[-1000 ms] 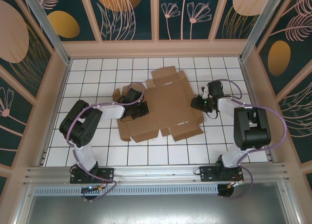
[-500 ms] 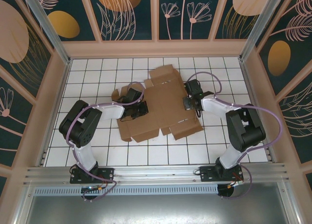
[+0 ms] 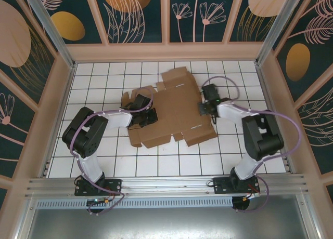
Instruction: Fold the paper box
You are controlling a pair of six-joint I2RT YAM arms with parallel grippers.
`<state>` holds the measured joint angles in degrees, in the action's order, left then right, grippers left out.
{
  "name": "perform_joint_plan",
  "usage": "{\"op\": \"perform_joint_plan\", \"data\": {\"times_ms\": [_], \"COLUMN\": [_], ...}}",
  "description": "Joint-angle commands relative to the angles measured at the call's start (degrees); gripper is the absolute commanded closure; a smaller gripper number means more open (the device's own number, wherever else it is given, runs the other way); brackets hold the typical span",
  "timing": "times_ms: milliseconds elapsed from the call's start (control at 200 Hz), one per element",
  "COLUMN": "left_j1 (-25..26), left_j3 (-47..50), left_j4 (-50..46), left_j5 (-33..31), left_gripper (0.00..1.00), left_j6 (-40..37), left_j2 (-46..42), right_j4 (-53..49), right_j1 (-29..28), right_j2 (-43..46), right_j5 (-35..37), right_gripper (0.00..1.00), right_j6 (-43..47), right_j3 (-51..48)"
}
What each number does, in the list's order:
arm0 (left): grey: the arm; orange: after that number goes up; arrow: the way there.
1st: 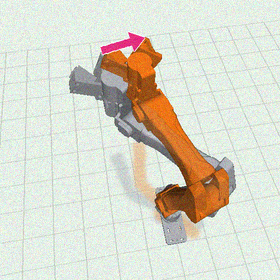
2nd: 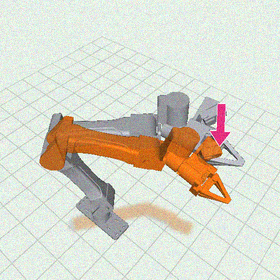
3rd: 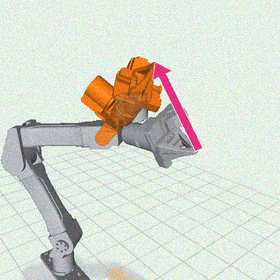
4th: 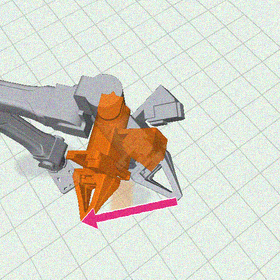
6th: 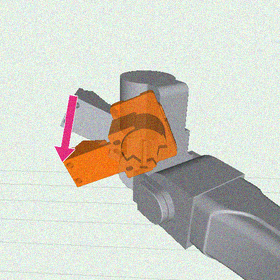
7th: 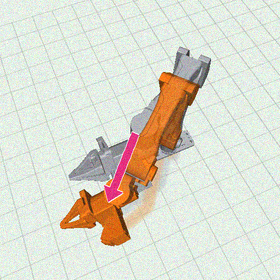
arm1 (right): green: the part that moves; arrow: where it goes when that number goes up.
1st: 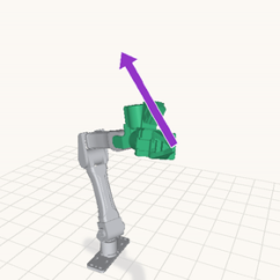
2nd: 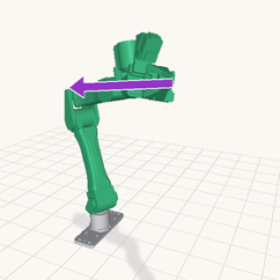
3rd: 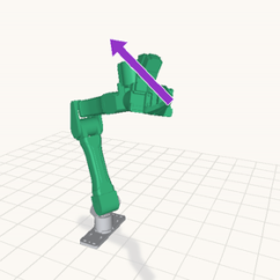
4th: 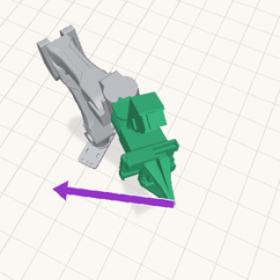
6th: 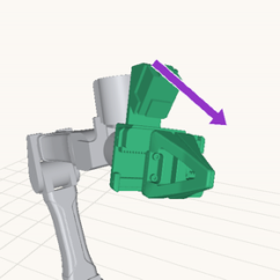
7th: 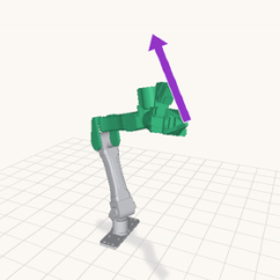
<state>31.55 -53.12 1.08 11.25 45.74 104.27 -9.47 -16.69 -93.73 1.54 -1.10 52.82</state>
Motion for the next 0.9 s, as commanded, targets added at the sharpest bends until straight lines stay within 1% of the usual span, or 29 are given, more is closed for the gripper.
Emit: {"op": "perform_joint_plan", "data": {"times_ms": [0, 25, 55, 105, 170, 225, 270, 300, 330, 440, 500, 540, 606, 676, 741, 786, 846, 896], "left_j1": [-0.1, 0.0, 0.0, 0.0, 0.0, 0.0, 0.0, 0.0, 0.0, 0.0, 0.0, 0.0, 0.0, 0.0, 0.0, 0.0, -0.1, -0.1], "left_j3": [1.4, 1.4, 1.4, 1.3, 1.0, 0.9, 1.0, 1.0, 1.0, 1.0, 1.0, 1.0, 0.8, 0.5, 0.2, 0.1, 0.0, 0.0], "left_j4": [-2.4, -2.4, -2.5, -2.7, -2.8, -2.8, -2.8, -2.8, -2.9, -3.1, -3.2, -3.2, -3.3, -3.3, -3.3, -3.3, -3.4, -3.4], "left_j5": [-1.0, -0.9, -1.0, -1.1, -1.4, -1.5, -1.6, -1.7, -1.9, -2.0, -2.1, -2.2, -2.4, -2.5, -2.5, -2.5, -2.7, -3.0], "left_gripper": [0.96, 0.96, 0.96, 0.96, 0.96, 0.96, 0.96, 0.96, 0.96, 0.96, 0.96, 0.96, 0.96, 0.96, 0.96, 0.96, 0.96, 0.96], "left_j6": [-0.1, -0.1, -0.2, -0.4, -0.6, -0.7, -0.8, -0.9, -1.0, -1.2, -1.3, -1.4, -1.5, -1.7, -1.8, -1.8, -1.9, -2.1], "left_j2": [0.4, 0.5, 0.6, 0.9, 1.2, 1.5, 1.7, 1.8, 2.0, 2.3, 2.2, 2.2, 2.3, 2.8, 3.4, 3.5, 3.6, 3.5], "right_j4": [9.5, 10.5, 10.9, 11.1, 11.0, 10.4, 10.5, 10.2, 9.7, 9.1, 11.0, 12.4, 15.7, 21.4, 24.3, 23.2, 19.0, 18.5], "right_j1": [9.2, 10.1, 11.0, 11.8, 13.5, 15.0, 15.9, 16.2, 16.5, 16.8, 17.5, 17.8, 18.1, 18.0, 17.6, 17.3, 17.0, 16.9], "right_j2": [4.8, 4.7, 4.3, 3.6, 1.5, -0.7, -2.4, -3.5, -4.5, -6.2, -5.8, -5.7, -6.7, -9.4, -13.3, -16.0, -18.2, -18.6], "right_j5": [-27.9, -31.4, -33.6, -34.5, -36.5, -37.4, -38.9, -39.1, -38.9, -36.4, -38.3, -41.3, -49.1, -60.0, -65.5, -66.8, -65.2, -64.4], "right_gripper": [0.86, 0.84, 0.81, 0.77, 0.69, 0.65, 0.58, 0.51, 0.46, 0.37, 0.36, 0.37, 0.39, 0.39, 0.40, 0.40, 0.42, 0.42], "right_j6": [-8.2, -8.7, -9.0, -9.4, -9.7, -9.9, -10.3, -10.2, -9.9, -9.3, -9.4, -9.8, -11.8, -16.7, -20.4, -20.8, -18.6, -18.3], "right_j3": [-5.1, -5.7, -5.9, -5.8, -5.6, -5.0, -4.7, -4.2, -3.6, -2.8, -4.2, -5.0, -6.2, -6.9, -6.8, -5.6, -3.9, -3.8]}}
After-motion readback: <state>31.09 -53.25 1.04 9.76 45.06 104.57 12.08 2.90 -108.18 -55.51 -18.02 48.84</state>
